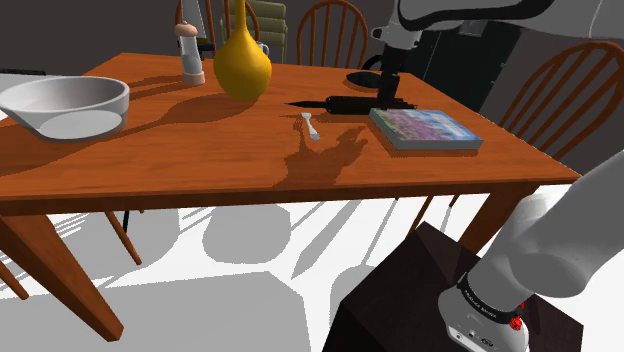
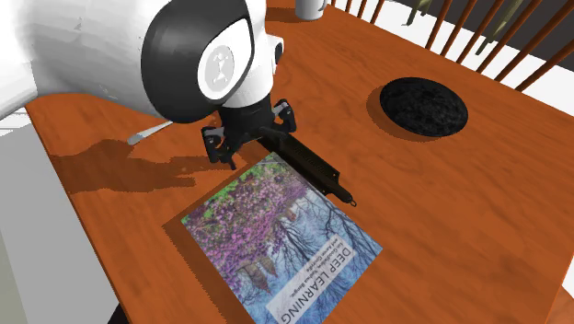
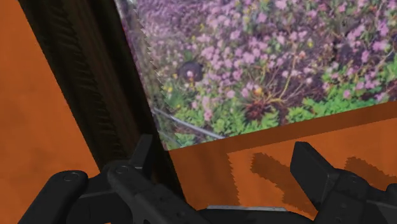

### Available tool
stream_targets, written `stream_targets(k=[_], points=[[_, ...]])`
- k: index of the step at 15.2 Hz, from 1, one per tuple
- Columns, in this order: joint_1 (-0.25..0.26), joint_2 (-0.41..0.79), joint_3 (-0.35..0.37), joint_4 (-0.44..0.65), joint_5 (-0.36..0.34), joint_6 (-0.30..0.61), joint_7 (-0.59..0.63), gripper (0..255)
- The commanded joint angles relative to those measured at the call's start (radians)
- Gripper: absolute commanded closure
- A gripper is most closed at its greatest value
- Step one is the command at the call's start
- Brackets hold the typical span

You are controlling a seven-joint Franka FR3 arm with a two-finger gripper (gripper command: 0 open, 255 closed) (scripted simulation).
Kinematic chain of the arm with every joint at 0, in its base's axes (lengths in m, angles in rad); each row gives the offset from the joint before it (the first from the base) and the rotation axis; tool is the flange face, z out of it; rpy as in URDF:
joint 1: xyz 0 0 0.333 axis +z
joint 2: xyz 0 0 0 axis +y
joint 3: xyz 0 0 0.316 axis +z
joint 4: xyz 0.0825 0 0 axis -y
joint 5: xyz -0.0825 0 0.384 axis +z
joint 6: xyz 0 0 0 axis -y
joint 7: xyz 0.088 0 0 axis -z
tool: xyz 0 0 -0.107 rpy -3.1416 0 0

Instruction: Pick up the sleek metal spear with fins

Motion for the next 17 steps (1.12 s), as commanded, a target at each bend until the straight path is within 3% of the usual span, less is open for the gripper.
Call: stream_targets(k=[1, 6, 15, 16, 17], points=[[0.014, 0.096, -0.026, 0.092, 0.034, 0.001, -0.131, 0], [0.019, 0.289, -0.041, 0.297, 0.117, -0.03, -0.381, 0], [0.019, 0.284, -0.039, 0.189, 0.116, 0.073, -0.381, 0], [0.019, 0.285, -0.039, 0.19, 0.116, 0.074, -0.381, 255], [0.019, 0.286, -0.039, 0.191, 0.117, 0.074, -0.381, 255]])
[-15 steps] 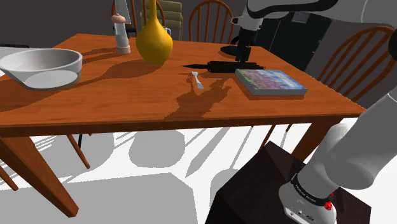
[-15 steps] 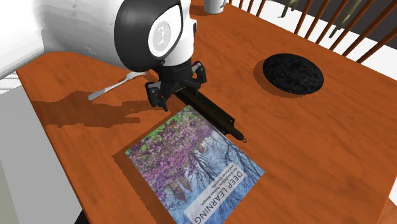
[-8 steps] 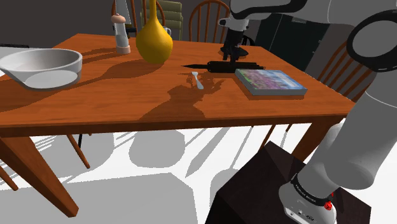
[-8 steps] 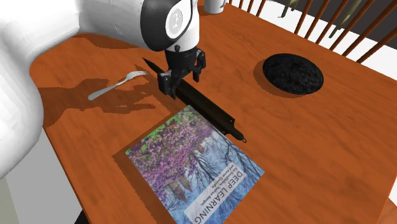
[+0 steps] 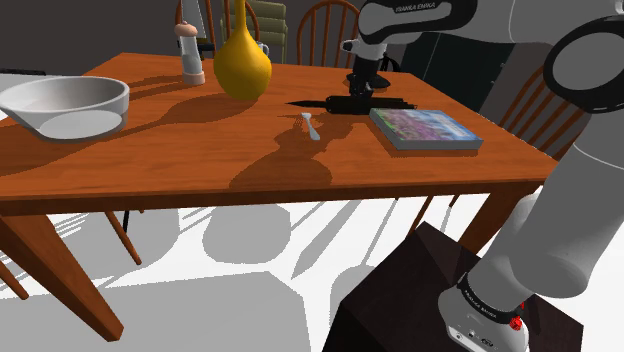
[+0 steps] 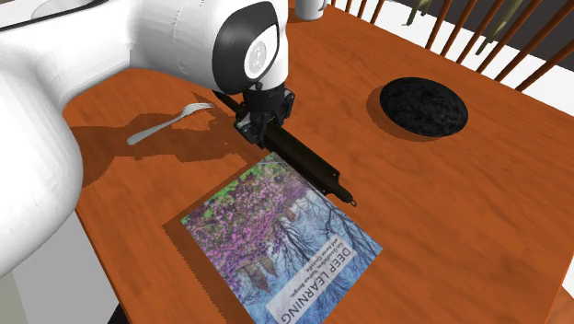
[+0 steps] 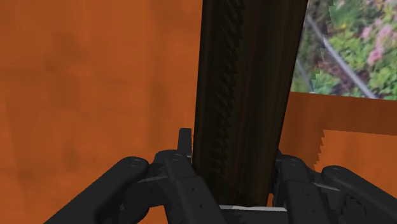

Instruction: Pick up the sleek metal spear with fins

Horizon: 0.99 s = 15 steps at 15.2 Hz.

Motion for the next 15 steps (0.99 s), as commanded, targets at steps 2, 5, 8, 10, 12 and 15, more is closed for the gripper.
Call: stream_targets(k=[2, 5, 8, 10, 12, 15], points=[[0.0, 0.0, 0.0, -0.001, 0.0, 0.002, 0.0, 255], [0.0, 0.0, 0.0, -0.001, 0.0, 0.001, 0.0, 255], [0.0, -0.002, 0.0, -0.002, -0.001, 0.001, 0.0, 255], [0.0, -0.002, 0.0, 0.024, -0.001, -0.026, 0.001, 255], [0.0, -0.001, 0.0, 0.052, -0.001, -0.053, 0.001, 255], [-0.001, 0.002, -0.001, 0.096, 0.0, -0.094, 0.0, 255]])
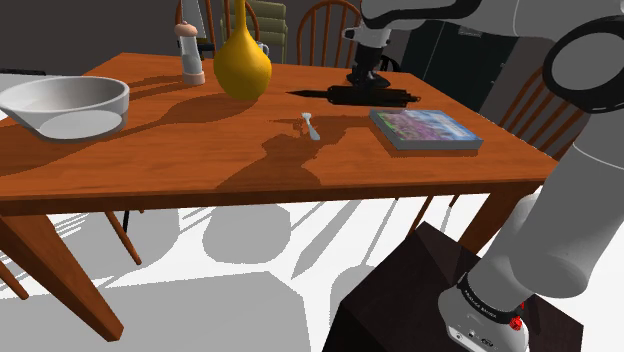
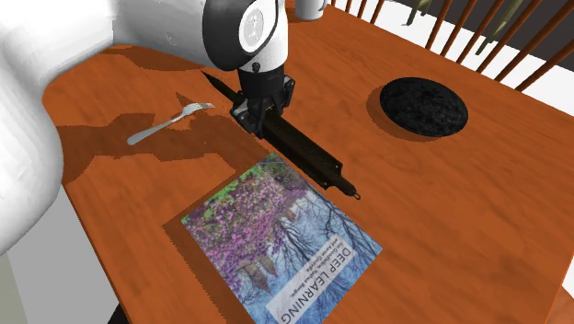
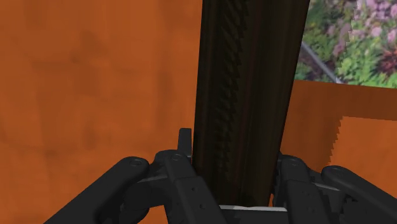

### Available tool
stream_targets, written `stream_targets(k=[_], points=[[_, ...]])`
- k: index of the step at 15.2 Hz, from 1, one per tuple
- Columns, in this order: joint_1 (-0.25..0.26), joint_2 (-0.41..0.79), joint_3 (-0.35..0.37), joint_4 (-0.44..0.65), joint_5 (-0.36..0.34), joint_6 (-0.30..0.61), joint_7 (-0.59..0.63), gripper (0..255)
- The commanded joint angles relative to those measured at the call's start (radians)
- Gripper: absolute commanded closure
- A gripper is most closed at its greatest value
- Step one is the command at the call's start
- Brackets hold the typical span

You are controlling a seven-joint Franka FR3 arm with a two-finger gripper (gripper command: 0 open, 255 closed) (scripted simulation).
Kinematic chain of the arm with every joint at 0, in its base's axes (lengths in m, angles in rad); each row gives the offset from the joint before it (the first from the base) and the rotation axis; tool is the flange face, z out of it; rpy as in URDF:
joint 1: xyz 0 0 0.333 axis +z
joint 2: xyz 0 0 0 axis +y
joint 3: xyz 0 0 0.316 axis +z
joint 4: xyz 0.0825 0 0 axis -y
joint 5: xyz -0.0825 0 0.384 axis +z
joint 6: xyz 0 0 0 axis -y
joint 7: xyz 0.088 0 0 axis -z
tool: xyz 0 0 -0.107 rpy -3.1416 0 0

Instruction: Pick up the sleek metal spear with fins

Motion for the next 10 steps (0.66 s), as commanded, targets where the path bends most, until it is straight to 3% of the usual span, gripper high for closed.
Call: stream_targets(k=[1, 10], points=[[-0.001, 0.001, -0.001, 0.026, 0.0, -0.026, -0.001, 255], [-0.005, 0.02, -0.004, 0.147, 0.007, -0.128, -0.005, 255]])
